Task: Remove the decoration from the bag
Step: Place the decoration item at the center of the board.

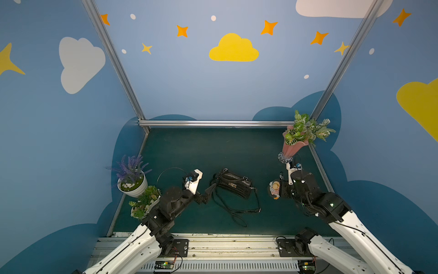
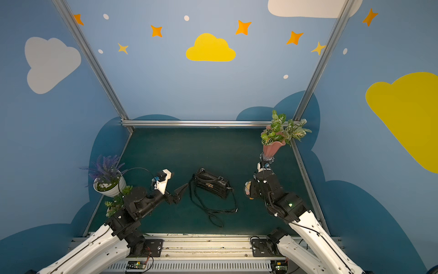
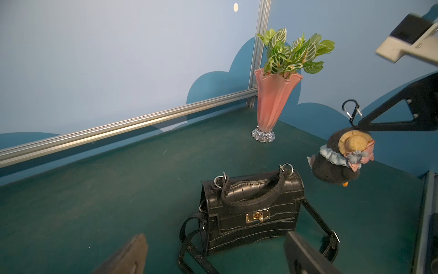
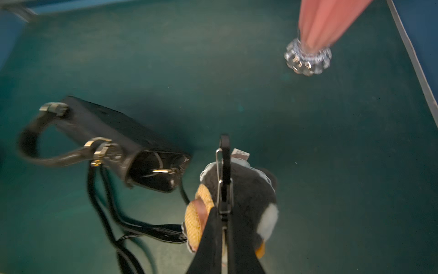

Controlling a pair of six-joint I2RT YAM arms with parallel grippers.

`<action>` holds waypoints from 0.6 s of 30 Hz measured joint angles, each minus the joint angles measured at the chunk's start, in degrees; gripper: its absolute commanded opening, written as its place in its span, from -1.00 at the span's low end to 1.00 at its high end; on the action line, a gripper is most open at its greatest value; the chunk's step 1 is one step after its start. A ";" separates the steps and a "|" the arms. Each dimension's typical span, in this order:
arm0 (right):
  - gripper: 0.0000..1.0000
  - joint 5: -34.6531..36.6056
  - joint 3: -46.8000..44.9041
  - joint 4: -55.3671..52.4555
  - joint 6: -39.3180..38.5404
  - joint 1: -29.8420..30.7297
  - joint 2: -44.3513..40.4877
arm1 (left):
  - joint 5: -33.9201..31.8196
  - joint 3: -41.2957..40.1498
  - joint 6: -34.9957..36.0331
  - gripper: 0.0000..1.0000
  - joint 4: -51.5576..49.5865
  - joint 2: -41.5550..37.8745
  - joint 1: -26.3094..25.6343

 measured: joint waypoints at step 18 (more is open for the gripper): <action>-1.00 -6.78 -1.97 10.10 -1.70 -9.46 19.02 | -1.51 -1.29 0.48 0.89 -1.81 -1.25 0.22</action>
